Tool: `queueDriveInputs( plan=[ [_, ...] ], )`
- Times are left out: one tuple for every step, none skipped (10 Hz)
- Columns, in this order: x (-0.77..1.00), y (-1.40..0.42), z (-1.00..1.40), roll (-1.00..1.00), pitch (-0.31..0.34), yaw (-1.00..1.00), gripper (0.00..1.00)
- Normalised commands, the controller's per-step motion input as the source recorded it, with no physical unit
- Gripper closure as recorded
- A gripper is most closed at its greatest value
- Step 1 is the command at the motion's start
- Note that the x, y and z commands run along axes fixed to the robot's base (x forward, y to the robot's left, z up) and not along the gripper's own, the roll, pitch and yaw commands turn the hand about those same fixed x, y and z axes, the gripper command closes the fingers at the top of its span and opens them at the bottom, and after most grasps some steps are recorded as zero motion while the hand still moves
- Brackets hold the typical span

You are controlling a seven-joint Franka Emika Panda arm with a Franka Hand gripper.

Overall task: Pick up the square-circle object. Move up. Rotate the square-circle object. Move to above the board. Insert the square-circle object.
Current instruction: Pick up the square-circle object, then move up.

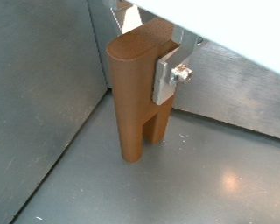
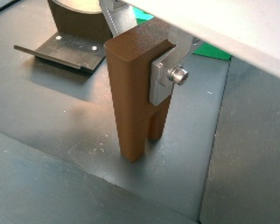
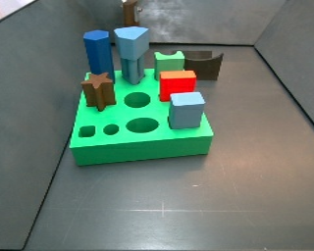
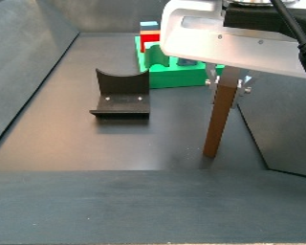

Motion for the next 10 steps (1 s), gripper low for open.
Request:
queueDriveInputs(
  plan=[
    [0.00,0.00,0.00,0.00,0.000,0.00,1.00],
    [0.00,0.00,0.00,0.00,0.000,0.00,1.00],
    [0.00,0.00,0.00,0.00,0.000,0.00,1.00],
    [0.00,0.00,0.00,0.00,0.000,0.00,1.00],
    [0.00,0.00,0.00,0.00,0.000,0.00,1.00],
    [0.00,0.00,0.00,0.00,0.000,0.00,1.00],
    [0.00,0.00,0.00,0.00,0.000,0.00,1.00],
    [0.00,0.00,0.83,0.00,0.000,0.00,1.00],
    [-0.02,-0.01,0.83,-0.01,0.008,0.02,1.00],
    [-0.08,-0.01,0.68,0.01,0.051,0.01,1.00]
  ],
)
